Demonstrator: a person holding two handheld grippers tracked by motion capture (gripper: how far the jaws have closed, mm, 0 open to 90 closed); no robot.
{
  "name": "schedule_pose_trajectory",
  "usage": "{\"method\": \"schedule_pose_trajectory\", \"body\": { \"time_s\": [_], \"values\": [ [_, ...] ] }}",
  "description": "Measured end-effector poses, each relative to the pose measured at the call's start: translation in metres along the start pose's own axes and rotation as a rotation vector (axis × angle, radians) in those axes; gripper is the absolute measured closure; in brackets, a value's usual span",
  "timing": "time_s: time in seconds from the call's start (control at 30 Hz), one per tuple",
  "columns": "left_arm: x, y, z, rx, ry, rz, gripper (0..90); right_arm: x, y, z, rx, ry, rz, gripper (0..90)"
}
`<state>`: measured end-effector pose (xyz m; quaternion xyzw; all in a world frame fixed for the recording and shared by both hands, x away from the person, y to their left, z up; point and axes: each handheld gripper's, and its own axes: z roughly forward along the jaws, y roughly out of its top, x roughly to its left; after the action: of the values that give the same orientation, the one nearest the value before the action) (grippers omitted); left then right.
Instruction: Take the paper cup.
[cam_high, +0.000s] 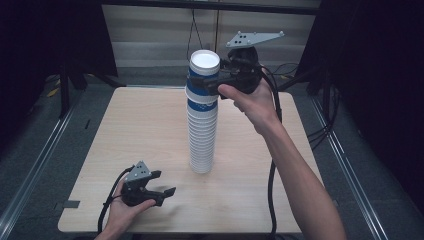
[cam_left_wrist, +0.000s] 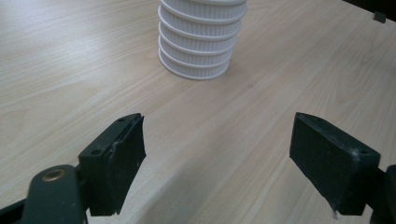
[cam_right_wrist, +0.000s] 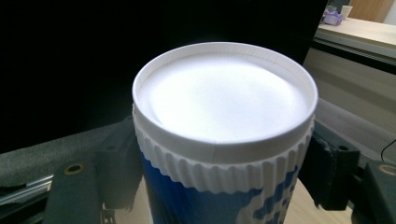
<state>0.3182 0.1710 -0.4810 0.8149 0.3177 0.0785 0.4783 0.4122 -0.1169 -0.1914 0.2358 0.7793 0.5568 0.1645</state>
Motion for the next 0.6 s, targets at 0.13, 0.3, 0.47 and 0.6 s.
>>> {"method": "schedule_pose_trajectory", "body": {
  "time_s": [0.13,0.3,0.47,0.6],
  "values": [
    [0.000,0.000,0.001,0.003,0.002,0.001,18.0,-0.001,0.002,-0.001,-0.020,-0.001,0.009,25.4],
    [0.001,0.000,0.000,0.000,0.008,-0.006,18.0,0.000,0.008,-0.003,-0.047,0.004,0.018,25.4],
    [0.001,0.000,0.000,0.001,0.007,-0.006,18.0,0.000,0.013,-0.005,-0.077,0.002,0.024,25.5],
    [0.001,0.000,0.000,-0.006,0.011,0.000,18.8,0.001,0.015,-0.006,-0.093,0.007,0.026,25.5]
  ]
}}
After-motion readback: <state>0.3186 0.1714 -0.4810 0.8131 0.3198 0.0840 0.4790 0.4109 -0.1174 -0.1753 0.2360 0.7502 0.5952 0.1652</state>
